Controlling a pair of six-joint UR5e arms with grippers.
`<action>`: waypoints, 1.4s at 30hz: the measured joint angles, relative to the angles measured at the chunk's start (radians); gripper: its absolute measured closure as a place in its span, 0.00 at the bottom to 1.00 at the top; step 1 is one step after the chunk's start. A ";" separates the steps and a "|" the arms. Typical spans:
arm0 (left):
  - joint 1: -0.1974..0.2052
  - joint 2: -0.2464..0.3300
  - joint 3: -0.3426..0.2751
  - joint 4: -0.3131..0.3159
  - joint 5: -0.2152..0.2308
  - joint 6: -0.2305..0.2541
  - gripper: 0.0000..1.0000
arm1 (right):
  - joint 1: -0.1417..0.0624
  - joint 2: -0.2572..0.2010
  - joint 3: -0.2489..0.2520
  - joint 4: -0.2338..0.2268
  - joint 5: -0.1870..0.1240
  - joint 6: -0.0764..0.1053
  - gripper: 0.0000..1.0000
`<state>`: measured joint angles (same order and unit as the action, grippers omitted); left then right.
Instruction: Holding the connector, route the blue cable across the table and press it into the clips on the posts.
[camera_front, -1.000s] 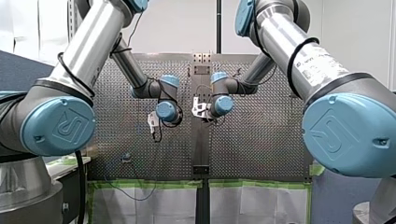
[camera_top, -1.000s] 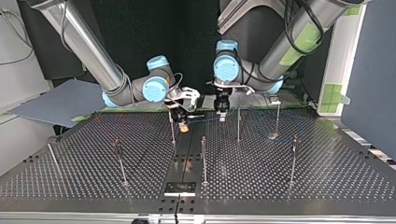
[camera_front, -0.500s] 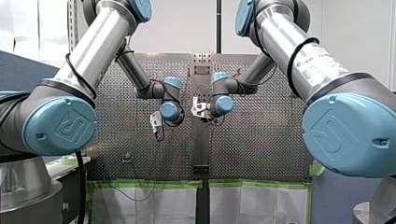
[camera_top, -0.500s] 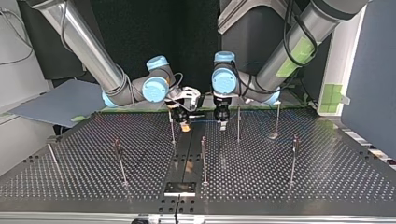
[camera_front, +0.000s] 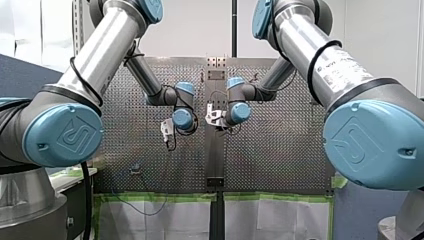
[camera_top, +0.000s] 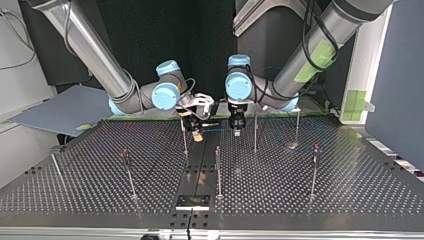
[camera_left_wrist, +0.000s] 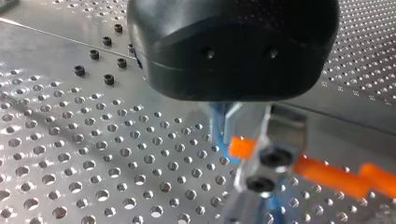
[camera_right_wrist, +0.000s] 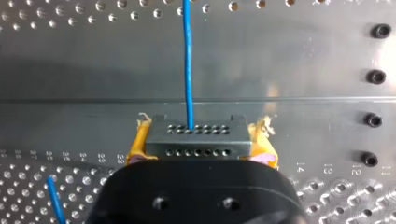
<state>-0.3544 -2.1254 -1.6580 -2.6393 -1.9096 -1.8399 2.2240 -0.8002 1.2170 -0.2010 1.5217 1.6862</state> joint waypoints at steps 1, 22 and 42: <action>0.000 0.000 0.000 -0.001 -0.003 0.000 1.00 | 0.000 0.000 0.000 0.000 0.000 0.000 1.00; -0.036 0.077 -0.009 -0.079 -0.084 0.001 1.00 | -0.002 -0.112 -0.003 0.050 -0.001 0.000 1.00; -0.032 0.243 -0.051 -0.127 -0.092 0.013 1.00 | -0.004 -0.283 0.025 0.180 -0.003 0.035 1.00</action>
<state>-0.3868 -1.8824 -1.7094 -2.7667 -2.0020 -1.8266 2.2197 -1.0829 1.2424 -0.0209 1.5183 1.7207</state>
